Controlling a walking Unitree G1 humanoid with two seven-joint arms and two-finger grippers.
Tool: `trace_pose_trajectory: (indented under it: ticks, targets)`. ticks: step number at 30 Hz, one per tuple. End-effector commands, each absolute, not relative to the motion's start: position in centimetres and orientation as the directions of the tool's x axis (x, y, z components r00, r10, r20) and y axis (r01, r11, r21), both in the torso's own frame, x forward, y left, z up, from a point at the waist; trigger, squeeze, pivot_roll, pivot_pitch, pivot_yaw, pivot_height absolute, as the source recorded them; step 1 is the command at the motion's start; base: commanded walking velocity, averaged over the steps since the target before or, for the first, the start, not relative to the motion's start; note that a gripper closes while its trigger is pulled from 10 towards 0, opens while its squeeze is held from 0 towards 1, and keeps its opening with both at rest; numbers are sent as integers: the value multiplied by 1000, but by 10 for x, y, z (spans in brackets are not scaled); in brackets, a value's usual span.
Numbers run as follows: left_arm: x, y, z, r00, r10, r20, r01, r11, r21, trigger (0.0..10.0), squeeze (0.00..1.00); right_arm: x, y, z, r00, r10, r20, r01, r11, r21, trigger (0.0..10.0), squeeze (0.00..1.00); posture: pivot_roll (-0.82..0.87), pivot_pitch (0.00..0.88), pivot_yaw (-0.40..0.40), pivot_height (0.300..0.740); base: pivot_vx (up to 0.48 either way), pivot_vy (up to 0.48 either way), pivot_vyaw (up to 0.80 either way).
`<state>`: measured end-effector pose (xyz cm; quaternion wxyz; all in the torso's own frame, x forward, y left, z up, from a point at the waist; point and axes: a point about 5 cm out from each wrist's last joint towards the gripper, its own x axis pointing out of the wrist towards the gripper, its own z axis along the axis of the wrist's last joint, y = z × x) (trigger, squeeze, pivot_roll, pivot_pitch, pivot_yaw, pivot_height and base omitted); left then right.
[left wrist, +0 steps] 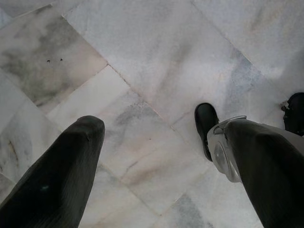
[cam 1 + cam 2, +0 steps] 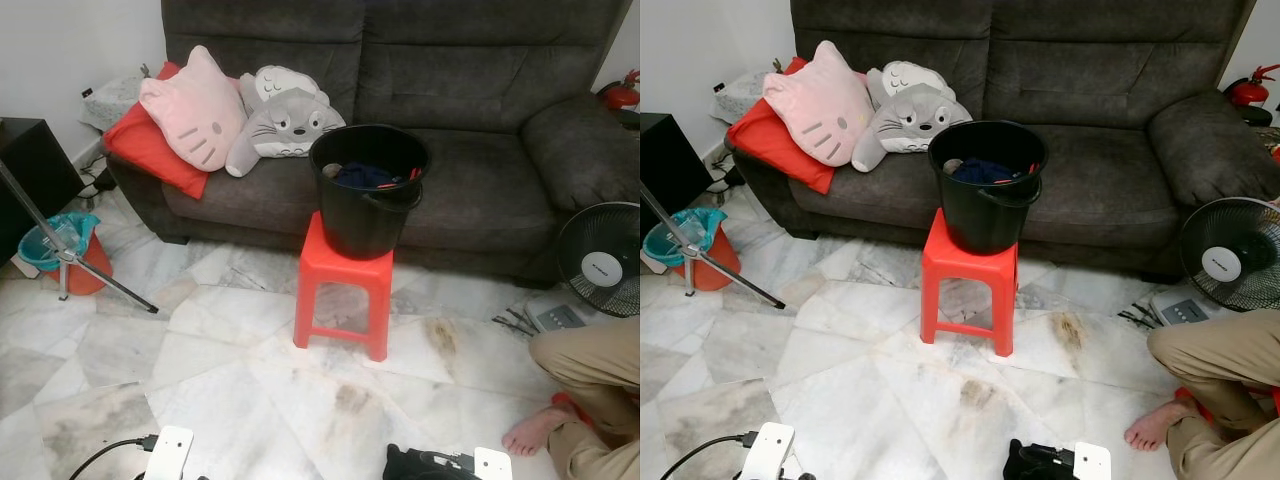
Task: Hang hanger
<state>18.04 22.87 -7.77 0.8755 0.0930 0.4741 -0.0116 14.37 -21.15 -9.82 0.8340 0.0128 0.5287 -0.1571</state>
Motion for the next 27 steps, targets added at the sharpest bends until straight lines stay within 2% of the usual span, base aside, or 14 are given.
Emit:
trace_pose_trajectory:
  ticks: [1, 12, 15, 27]
  targets:
    - [178, 233, -78, 531, 82, -843, 118, 979, 169, 10000, 0, 146, -210, -97, 397, -251, -883, 272, 951, -148, 10000, 0, 25, 0, 19, 732, 0, 0, 0]
    - [177, 233, -78, 532, 81, -843, 117, 979, 168, 10000, 0, 147, -210, -97, 421, -253, -871, 306, 944, -126, 10000, 0, 27, 0, 18, 732, 0, 0, 0]
    - [177, 233, -78, 532, 81, -843, 117, 979, 168, 10000, 0, 149, -211, -96, 431, -250, -867, 257, 955, -147, 10000, 0, 27, 0, 18, 732, 0, 0, 0]
    - [177, 233, -79, 531, 80, -843, 120, 978, 168, 10000, 0, 149, -212, -96, 437, -249, -865, 231, 960, -159, 10000, 0, 24, 0, 19, 732, 0, 0, 800]
